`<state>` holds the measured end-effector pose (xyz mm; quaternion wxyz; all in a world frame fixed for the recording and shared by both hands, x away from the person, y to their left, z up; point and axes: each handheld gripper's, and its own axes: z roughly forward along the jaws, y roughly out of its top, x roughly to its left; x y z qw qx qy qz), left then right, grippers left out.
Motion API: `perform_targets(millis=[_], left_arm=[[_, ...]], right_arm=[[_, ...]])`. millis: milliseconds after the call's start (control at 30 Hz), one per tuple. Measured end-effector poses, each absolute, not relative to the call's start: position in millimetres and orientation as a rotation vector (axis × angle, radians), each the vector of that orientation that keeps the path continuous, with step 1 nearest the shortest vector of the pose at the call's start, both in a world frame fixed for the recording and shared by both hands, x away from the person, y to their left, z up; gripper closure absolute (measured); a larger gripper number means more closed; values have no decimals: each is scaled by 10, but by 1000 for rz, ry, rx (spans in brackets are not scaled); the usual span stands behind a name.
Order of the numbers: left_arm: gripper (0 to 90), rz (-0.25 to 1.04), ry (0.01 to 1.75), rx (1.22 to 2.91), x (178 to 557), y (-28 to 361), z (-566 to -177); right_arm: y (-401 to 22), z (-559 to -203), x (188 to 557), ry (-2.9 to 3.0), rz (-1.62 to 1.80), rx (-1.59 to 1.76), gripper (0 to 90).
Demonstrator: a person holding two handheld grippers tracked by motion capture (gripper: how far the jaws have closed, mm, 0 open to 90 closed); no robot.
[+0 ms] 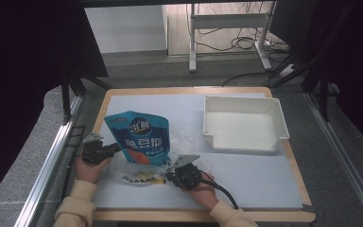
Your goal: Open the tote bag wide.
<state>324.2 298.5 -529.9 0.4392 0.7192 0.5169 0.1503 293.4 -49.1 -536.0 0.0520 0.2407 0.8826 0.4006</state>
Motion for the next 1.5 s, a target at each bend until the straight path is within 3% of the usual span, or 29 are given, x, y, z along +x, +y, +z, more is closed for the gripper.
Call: perform_targets(millis=[267,367,633,800,833,967,1200,1500], left_arm=[[413,376,1272,1667,3161,3189,-5136],[351,385,1266,1628,3118,3251,-5074],[323,401,1198,1630,2917,3276,-4884],[310,401,1156,1659,2825,3216,-4792],[308,404,1144,1677,2798,3181,-4764],[305,410,1118,1700,2752,3125,-4727],[295,433,1060,1755,2630,3010,-4632],[277,436,1061,1776,2571,2887,-4553]], right_arm=[[-503,-5339,2935,2677,1234,743,889],[-515,-5327,2939,2674,1247,747,888],[-665,-5089,2948,2605,1364,748,849],[-806,-4917,3021,2544,1426,764,757],[-869,-4861,3066,2520,1443,793,685],[-947,-4771,3138,2479,1460,810,562],[-985,-4608,3212,2410,1507,824,456],[-1067,-4484,3230,2377,1544,832,422]])
